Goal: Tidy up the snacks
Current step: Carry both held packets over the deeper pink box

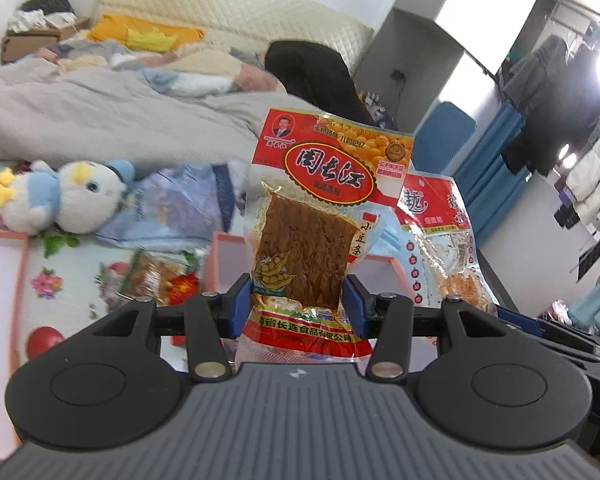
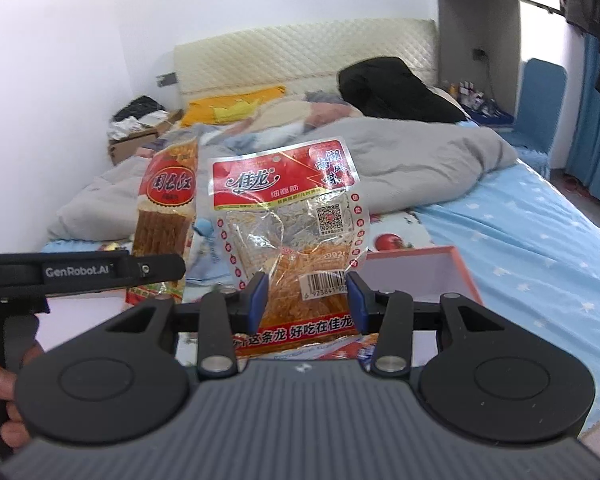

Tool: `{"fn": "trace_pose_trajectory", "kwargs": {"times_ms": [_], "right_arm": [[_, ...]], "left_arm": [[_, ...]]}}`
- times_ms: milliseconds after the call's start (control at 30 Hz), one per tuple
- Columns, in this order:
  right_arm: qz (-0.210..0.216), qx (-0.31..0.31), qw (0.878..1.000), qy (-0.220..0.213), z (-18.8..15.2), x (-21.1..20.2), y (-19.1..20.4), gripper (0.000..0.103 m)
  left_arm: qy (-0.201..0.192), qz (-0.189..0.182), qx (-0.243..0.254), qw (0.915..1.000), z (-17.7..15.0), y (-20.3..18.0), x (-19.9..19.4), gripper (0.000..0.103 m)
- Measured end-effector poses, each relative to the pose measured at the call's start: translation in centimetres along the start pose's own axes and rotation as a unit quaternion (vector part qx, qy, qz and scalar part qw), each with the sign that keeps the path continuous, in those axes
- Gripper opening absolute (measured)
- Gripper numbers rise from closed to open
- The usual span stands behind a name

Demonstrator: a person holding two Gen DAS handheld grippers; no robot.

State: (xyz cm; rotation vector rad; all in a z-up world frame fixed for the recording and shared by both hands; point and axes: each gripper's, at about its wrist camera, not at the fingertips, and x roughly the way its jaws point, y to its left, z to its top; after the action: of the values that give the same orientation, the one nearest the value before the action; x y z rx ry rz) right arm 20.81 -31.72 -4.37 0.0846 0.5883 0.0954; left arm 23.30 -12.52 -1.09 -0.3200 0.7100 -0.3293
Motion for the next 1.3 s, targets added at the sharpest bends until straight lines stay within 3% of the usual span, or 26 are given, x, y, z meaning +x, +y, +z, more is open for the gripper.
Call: {"fn": "trace_pose_trajectory", "kwargs": {"times_ms": [367,733,1000,1233,1300], "right_arm": [[-0.034,0.044,0.997,0.06,-2.0,5.0,-6.2,0.045],[-0.057,0.076,0.989,0.116,-5.1,9.2,-10.7,0.045],[-0.066,0.087,0.983,0.146,-6.5,11.6,-12.9,0.046],[-0.062,0.102,0.979,0.164,-7.4,12.5,-13.7,0.048],[-0.061,0.104,0.979,0.166,-7.4,12.5,-13.7,0.055]], "left_arm": [[0.08,-0.003,0.022,0.9965,-1.8,-2.6,9.5,0.054],[0.157,0.001,0.033,0.987,-4.4,-3.6,17.6,0.054],[0.194,0.008,0.044,0.98,-5.9,-4.0,21.5,0.054],[0.207,0.009,0.045,0.9772,-6.2,-4.2,22.3,0.054],[0.206,0.01,0.045,0.9773,-6.1,-4.2,22.2,0.062]]}}
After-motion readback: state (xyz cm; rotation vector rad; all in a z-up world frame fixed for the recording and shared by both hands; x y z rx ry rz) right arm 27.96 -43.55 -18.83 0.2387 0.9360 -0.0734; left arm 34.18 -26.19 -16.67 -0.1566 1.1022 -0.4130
